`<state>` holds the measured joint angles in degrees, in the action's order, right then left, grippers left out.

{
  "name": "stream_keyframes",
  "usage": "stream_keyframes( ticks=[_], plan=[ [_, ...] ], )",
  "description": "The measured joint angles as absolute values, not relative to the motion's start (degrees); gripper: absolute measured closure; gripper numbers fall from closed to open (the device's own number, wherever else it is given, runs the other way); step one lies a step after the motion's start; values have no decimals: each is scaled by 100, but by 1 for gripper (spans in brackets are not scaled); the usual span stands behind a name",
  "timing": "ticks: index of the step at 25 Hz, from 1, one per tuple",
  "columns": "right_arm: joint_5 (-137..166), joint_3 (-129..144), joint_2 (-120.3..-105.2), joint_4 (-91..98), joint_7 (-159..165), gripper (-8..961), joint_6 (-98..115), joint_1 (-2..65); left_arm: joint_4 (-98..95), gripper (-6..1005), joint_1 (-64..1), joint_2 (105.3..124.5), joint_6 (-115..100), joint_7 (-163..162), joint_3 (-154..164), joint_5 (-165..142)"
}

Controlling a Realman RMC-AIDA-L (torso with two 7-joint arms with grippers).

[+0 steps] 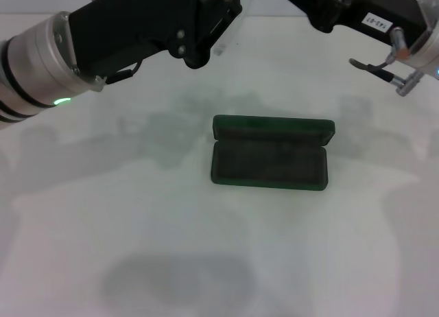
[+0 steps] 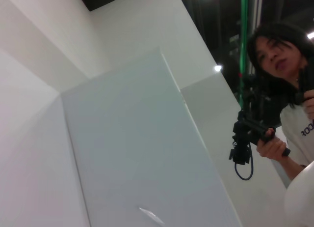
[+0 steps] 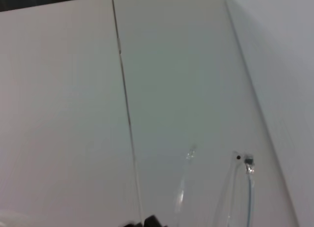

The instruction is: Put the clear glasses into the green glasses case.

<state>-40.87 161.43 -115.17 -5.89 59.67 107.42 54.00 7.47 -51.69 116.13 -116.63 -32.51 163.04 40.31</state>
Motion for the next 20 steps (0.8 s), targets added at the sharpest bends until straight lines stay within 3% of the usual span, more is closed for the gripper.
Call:
stream_keyframes(
  ticks=[20],
  plan=[
    [-4207, 16170, -11506, -659, 5973, 897, 10732, 5207, 700, 922, -5036, 11610, -11663, -3280, 16303, 4019]
  ],
)
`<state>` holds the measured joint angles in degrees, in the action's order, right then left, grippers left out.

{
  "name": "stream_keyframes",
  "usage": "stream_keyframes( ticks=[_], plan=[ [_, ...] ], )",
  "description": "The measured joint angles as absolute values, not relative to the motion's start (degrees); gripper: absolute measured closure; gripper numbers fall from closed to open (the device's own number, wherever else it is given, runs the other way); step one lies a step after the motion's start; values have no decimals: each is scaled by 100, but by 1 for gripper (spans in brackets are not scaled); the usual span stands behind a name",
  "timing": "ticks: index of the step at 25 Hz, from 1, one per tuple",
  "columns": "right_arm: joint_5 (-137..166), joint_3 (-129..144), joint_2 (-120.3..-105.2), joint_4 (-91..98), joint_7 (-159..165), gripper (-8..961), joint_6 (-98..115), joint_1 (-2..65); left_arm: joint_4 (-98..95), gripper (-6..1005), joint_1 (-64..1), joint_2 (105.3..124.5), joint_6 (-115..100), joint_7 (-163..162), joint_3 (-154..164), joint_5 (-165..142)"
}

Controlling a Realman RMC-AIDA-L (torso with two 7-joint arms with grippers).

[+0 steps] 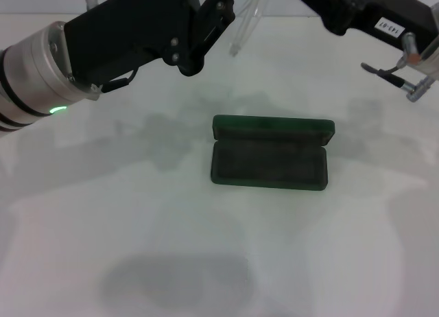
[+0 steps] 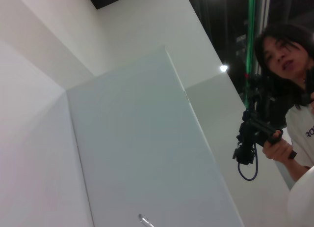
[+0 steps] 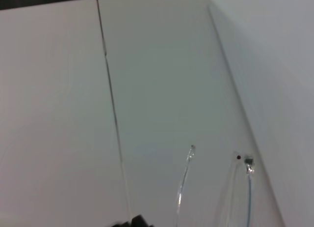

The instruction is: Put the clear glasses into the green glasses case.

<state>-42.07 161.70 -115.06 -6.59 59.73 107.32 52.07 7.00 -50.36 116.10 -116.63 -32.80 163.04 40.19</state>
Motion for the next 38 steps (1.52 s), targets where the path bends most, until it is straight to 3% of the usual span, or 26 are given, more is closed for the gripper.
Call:
stream_keyframes(
  ticks=[38],
  plan=[
    [-3321, 16164, -11538, -661, 5694, 895, 10605, 5590, 1054, 913, -4983, 11672, -11630, -3473, 16304, 4189]
  ],
)
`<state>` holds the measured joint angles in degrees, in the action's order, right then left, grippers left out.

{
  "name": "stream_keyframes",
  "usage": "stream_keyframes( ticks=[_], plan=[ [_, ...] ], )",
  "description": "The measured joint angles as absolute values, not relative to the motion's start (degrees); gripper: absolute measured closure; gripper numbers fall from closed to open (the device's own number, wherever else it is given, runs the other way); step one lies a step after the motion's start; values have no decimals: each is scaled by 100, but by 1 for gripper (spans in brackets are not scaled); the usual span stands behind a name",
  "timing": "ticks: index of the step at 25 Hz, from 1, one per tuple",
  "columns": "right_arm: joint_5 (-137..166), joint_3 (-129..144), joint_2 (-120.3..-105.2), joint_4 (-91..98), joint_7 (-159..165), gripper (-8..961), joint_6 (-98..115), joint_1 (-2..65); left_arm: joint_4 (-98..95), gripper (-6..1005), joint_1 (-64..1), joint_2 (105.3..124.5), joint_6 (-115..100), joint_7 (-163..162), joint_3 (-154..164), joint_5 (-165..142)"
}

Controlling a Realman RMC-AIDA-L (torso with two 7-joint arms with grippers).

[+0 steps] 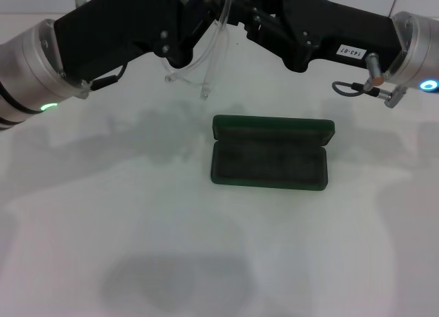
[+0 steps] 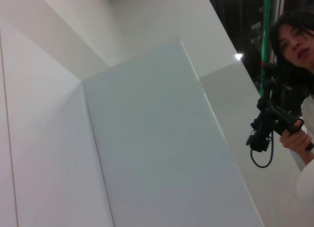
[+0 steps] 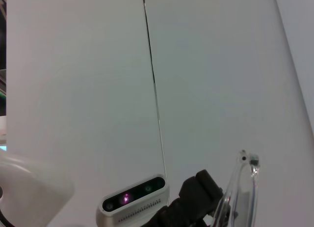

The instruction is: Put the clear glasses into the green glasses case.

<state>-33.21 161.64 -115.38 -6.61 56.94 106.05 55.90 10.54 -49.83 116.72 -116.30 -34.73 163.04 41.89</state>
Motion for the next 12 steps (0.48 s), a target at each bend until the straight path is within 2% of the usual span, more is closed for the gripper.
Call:
stream_keyframes(
  ticks=[5, 12],
  plan=[
    [-3449, 16120, -11540, -656, 5620, 895, 10606, 5483, 1055, 912, -4961, 11672, -11633, -3481, 16304, 4193],
    [-3673, 16079, -11525, -937, 5591, 895, 10499, 5316, 1002, 911, -4766, 11567, -11667, -3519, 16304, 4204]
  ],
)
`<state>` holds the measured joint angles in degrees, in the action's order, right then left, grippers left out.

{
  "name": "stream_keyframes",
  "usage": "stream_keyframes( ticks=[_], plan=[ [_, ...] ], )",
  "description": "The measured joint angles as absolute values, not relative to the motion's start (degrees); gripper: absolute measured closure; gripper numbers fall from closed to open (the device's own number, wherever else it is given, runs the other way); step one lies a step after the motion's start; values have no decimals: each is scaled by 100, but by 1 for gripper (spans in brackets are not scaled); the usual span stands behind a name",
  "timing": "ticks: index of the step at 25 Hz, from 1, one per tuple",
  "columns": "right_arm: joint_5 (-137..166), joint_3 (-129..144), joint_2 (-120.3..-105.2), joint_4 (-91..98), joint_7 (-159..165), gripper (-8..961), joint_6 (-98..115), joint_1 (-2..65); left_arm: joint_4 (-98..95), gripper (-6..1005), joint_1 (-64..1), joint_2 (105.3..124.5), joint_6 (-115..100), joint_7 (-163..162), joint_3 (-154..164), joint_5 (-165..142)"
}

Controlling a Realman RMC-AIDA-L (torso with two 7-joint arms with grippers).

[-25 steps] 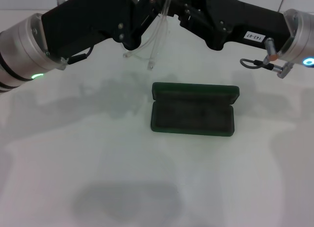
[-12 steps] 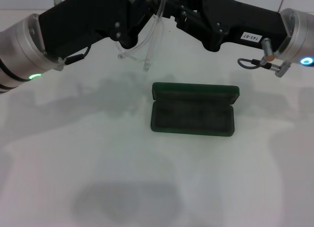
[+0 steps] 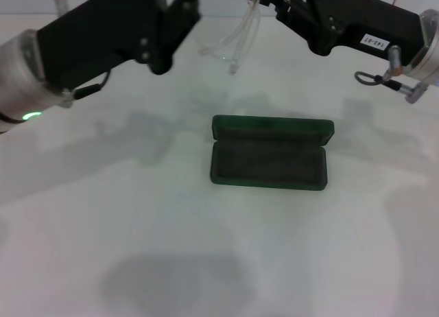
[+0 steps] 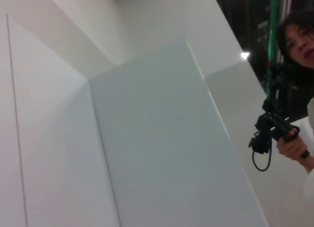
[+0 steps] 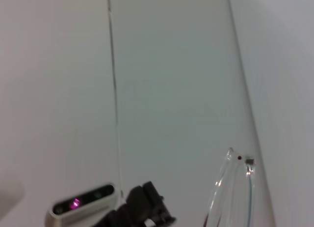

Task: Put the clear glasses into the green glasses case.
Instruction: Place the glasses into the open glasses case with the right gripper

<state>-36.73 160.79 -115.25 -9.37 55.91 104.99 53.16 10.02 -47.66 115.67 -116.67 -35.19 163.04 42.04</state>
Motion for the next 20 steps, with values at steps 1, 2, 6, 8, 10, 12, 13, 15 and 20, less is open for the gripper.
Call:
stream_keyframes(
  ticks=[1, 2, 6, 8, 10, 12, 13, 15, 20],
  plan=[
    [-3673, 16088, -11523, -1006, 5609, 895, 10485, 5315, 1001, 910, -4710, 11526, -11669, -3566, 16304, 4230],
    [-3667, 16098, -11516, -1114, 5659, 895, 10486, 5311, 1002, 910, -4618, 11458, -11673, -3637, 16304, 4274],
    [-3612, 16159, -11492, -1593, 5966, 895, 10735, 5309, 1038, 909, -4198, 11164, -11678, -3930, 16304, 4344],
    [-3589, 16182, -11504, -1955, 6165, 895, 11020, 5342, 1053, 909, -3949, 11005, -11678, -4072, 16304, 4340],
    [-3508, 16181, -11521, -2287, 6371, 895, 11280, 5392, 1077, 908, -3725, 10883, -11677, -4184, 16304, 4316],
    [-3327, 16180, -11527, -2574, 6602, 895, 11468, 5486, 1153, 908, -3533, 10817, -11676, -4277, 16303, 4289],
    [-3189, 16179, -11530, -2715, 6726, 895, 11559, 5554, 1213, 908, -3451, 10809, -11676, -4305, 16304, 4275],
    [-2893, 16180, -11537, -2989, 6968, 894, 11740, 5742, 1358, 907, -3324, 10820, -11675, -4346, 16304, 4256],
    [-1968, 16180, -11579, -3640, 7508, 894, 11955, 6282, 1507, 906, -3172, 10857, -11666, -4379, 16304, 4181]
  ],
)
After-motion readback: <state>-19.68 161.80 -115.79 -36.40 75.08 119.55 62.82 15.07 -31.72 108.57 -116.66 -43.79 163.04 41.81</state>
